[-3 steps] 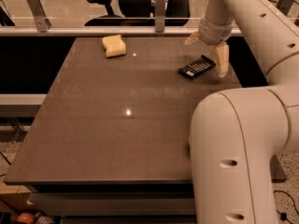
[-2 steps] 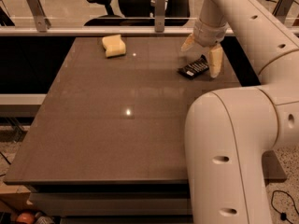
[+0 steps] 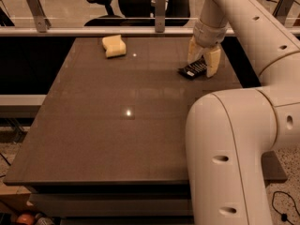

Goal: Move rxbar chocolate near sponge

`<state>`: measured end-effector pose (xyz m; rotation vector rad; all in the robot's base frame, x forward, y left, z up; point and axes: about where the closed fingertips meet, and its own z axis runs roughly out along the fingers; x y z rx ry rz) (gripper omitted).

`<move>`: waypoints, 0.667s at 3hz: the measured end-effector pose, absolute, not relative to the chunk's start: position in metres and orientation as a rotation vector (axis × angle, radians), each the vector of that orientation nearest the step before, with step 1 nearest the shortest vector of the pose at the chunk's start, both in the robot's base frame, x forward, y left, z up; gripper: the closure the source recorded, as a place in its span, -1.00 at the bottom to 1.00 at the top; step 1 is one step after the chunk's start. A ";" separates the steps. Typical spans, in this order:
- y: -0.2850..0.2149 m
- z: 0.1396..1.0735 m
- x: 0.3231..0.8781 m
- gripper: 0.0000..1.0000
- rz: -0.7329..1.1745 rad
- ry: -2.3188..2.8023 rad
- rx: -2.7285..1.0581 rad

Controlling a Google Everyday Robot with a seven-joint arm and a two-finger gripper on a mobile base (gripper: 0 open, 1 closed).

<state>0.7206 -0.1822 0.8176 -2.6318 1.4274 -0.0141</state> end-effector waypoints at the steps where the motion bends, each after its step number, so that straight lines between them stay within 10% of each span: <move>1: -0.182 0.821 0.721 0.74 -0.014 1.428 -2.632; 2: -0.182 0.822 0.721 1.00 -0.014 1.428 -2.631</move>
Offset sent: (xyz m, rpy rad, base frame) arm 0.0000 0.0000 0.0029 0.0000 0.0001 -0.0002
